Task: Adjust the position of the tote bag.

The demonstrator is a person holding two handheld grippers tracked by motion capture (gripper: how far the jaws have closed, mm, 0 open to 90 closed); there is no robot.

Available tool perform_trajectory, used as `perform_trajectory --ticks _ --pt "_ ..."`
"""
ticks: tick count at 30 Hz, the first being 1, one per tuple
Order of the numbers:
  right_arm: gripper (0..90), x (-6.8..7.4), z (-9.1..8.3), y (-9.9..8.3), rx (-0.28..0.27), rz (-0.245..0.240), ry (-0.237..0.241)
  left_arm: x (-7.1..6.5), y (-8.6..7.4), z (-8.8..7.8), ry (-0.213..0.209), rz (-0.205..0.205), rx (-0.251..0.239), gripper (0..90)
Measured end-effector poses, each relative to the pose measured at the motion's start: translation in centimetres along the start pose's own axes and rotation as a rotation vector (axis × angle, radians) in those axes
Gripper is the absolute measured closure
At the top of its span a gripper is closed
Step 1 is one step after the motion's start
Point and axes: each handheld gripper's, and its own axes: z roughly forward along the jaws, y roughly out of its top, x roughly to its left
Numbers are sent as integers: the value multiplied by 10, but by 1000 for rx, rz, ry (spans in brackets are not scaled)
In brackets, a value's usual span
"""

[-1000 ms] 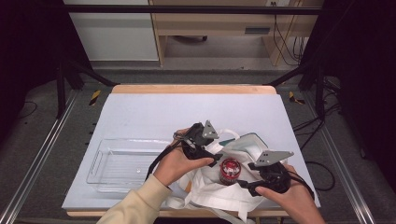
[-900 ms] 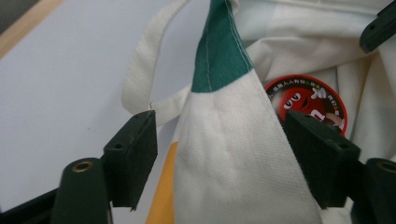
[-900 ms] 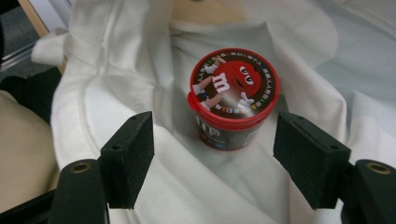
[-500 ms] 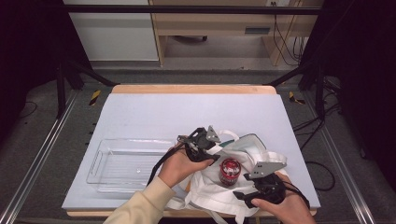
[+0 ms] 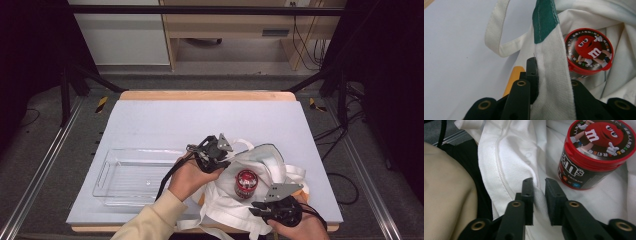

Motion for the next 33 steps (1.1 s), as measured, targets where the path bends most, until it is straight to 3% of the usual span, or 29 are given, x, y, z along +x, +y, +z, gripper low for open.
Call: perform_trajectory --ticks 8,18,33 --pt "863 -1 2 -4 7 -1 30 14 2 9 20 -27 30 832" --pt "870 1 6 -7 34 -15 40 35 -4 22 45 -74 84 846" --pt "872 4 7 -9 62 -35 65 51 -16 36 73 -117 151 855"
